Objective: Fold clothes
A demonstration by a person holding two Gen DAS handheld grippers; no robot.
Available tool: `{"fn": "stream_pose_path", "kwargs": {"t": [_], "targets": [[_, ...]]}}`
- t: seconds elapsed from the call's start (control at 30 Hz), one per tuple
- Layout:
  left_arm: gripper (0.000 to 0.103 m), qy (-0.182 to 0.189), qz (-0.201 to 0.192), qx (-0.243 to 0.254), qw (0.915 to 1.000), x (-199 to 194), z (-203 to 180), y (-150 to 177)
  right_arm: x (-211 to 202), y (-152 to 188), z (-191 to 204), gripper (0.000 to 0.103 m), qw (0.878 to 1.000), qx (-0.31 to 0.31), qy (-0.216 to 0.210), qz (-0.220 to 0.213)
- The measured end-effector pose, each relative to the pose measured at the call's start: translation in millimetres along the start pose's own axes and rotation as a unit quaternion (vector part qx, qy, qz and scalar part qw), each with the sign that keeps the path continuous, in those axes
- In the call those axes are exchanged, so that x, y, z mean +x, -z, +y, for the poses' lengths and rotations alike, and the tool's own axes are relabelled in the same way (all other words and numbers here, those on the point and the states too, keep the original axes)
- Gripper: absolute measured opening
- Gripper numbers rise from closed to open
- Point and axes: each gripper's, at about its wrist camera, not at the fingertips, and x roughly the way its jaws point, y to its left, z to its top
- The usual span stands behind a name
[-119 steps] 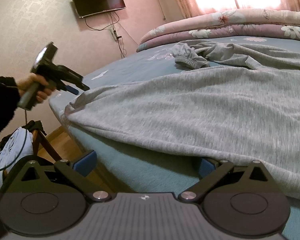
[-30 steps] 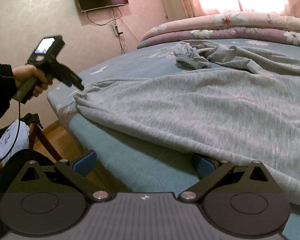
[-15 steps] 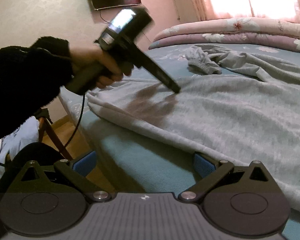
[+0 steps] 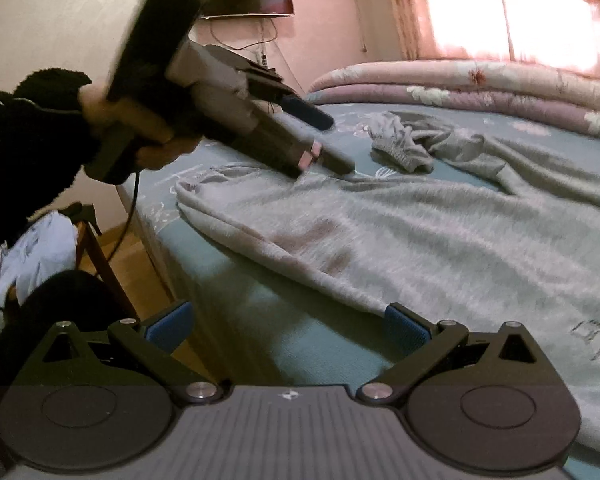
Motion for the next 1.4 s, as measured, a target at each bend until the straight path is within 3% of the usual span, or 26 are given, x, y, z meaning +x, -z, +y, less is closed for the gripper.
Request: {"fn": "stream_pose_path", "kwargs": {"t": [0.1,0.17,0.3,0.4,0.53,0.67,0.7,0.77,0.93,1.07,1.17,1.27,1.4], "targets": [[0.061,0.018,-0.016,0.093,0.9954,-13.4,-44.3,5.9,-18.6,0.6,-1.1,0.103,1.000,-0.004,0.013,-0.014],[0.062,0.005,-0.025,0.149,0.9885,-16.3,-72.2,13.3,-30.6,1.3,-6.7,0.103,0.999,0.011,0.025,-0.029],[0.064,-0.032,-0.005,0.219,0.9753,0.2,-107.7,28.7,-42.4,2.0,-23.3,0.103,0.995,0.069,0.045,-0.047],[0.064,-0.062,0.006,0.226,0.9722,10.8,-116.0,33.8,-47.5,1.7,-28.9,0.103,0.992,0.089,0.065,-0.057],[0.062,-0.074,0.009,0.189,0.9791,8.2,-108.4,33.7,-51.0,1.6,-29.4,0.103,0.991,0.081,0.085,-0.060],[0.038,-0.058,0.018,0.212,0.9753,4.2,-106.7,42.7,-44.6,2.6,-21.2,0.103,0.989,0.031,0.140,-0.045],[0.022,-0.055,0.018,0.221,0.9735,3.3,-109.0,45.1,-41.9,3.0,-19.3,0.103,0.987,0.017,0.153,-0.040],[0.002,-0.047,0.019,0.237,0.9701,1.8,-115.0,49.1,-36.5,4.2,-16.0,0.103,0.985,-0.006,0.171,-0.031],[0.001,-0.047,0.003,0.280,0.9590,-4.1,-128.8,63.5,-26.2,7.0,-10.3,0.103,0.979,-0.039,0.199,-0.017],[0.001,-0.045,-0.006,0.301,0.9525,-8.9,-134.3,68.6,-7.6,7.2,7.2,0.099,0.956,-0.132,0.263,0.018],[0.001,-0.044,-0.013,0.283,0.9579,-8.3,-130.7,65.6,15.1,12.5,26.0,0.088,0.921,-0.247,0.295,0.062],[0.000,-0.051,-0.025,0.252,0.9659,-10.0,-121.2,59.9,39.8,23.0,37.9,0.072,0.889,-0.344,0.287,0.098],[0.000,-0.056,-0.045,0.223,0.9722,-17.7,-109.8,54.0,59.5,19.4,38.8,0.062,0.877,-0.371,0.284,0.110]]}}
